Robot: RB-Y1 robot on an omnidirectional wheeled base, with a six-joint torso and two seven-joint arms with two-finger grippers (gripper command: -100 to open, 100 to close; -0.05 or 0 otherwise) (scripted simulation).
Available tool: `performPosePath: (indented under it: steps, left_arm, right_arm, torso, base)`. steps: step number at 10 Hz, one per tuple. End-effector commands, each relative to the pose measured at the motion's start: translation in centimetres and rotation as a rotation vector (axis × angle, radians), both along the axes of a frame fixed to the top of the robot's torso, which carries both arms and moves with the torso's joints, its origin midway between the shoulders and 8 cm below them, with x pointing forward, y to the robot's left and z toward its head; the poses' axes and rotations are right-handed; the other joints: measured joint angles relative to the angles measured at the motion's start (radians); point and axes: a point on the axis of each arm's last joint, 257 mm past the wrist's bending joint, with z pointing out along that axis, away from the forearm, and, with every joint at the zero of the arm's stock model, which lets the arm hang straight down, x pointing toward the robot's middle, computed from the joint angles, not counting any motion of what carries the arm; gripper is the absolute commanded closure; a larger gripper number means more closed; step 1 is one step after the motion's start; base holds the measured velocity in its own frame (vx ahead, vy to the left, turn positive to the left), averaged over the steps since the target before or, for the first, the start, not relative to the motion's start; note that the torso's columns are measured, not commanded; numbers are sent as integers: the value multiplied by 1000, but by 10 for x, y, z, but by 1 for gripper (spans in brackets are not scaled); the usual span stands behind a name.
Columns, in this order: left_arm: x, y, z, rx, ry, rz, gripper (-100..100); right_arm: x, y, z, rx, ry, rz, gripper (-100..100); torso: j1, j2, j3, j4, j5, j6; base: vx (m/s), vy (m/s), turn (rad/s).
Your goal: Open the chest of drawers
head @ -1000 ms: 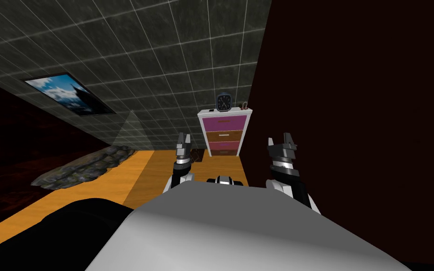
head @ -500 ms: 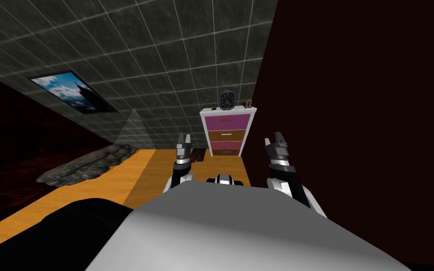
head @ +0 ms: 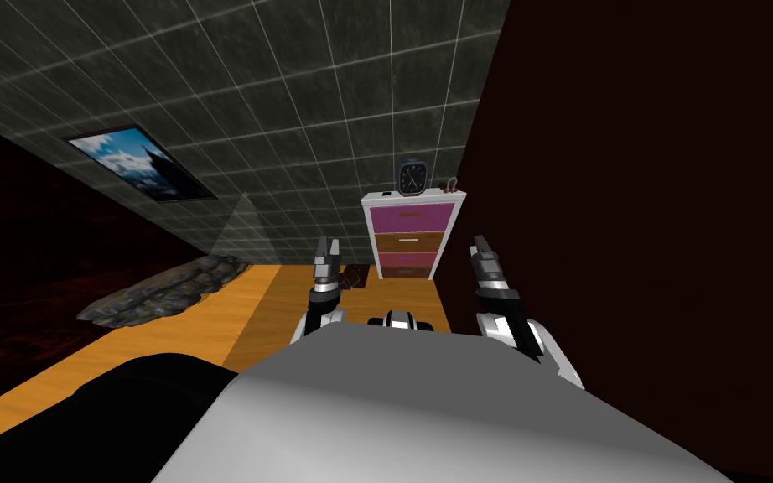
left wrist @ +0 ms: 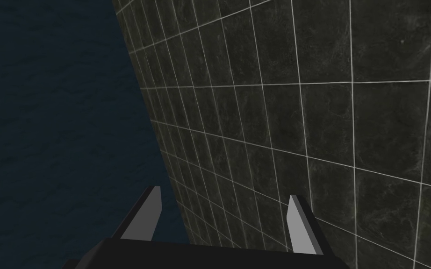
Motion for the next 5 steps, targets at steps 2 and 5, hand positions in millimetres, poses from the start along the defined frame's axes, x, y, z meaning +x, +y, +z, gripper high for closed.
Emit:
performPosePath:
  steps: [2,5]
  left_arm:
    - [0,0,0,0,0,0,0]
    - [0,0,0,0,0,0,0]
  right_arm:
    - [18,-2,-12,-206,35,-65,-100]
    - [32,-5,-21,-374,60,-120,-100]
  torso:
    - [0,0,0,0,0,0]
    - [1,0,0,0,0,0]
  base:
    - [22,57,28]
    - [21,77,34]
